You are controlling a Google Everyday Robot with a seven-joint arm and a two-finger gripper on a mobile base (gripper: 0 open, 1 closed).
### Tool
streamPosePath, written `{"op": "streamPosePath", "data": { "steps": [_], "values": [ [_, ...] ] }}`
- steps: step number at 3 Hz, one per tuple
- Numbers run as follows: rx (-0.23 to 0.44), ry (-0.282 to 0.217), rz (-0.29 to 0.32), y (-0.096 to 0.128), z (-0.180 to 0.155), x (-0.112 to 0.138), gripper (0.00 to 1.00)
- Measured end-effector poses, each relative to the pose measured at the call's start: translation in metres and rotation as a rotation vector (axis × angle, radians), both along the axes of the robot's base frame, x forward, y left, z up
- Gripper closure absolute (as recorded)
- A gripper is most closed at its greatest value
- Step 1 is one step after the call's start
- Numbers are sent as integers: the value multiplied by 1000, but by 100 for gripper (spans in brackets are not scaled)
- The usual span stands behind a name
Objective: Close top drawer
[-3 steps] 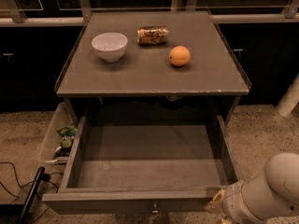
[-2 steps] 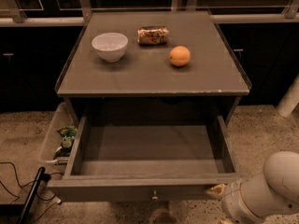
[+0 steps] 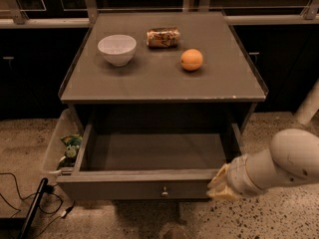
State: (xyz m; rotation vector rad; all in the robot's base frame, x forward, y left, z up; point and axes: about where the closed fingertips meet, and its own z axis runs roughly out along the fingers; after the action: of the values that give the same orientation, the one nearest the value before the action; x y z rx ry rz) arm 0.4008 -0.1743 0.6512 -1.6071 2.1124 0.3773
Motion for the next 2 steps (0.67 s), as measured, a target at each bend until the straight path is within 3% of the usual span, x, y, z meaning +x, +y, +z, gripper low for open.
{"op": "streamPosePath", "data": {
  "steps": [1, 2],
  "values": [
    [-2, -59, 18, -4, 3, 37, 85],
    [3, -96, 4, -19, -3, 77, 100]
  ]
}}
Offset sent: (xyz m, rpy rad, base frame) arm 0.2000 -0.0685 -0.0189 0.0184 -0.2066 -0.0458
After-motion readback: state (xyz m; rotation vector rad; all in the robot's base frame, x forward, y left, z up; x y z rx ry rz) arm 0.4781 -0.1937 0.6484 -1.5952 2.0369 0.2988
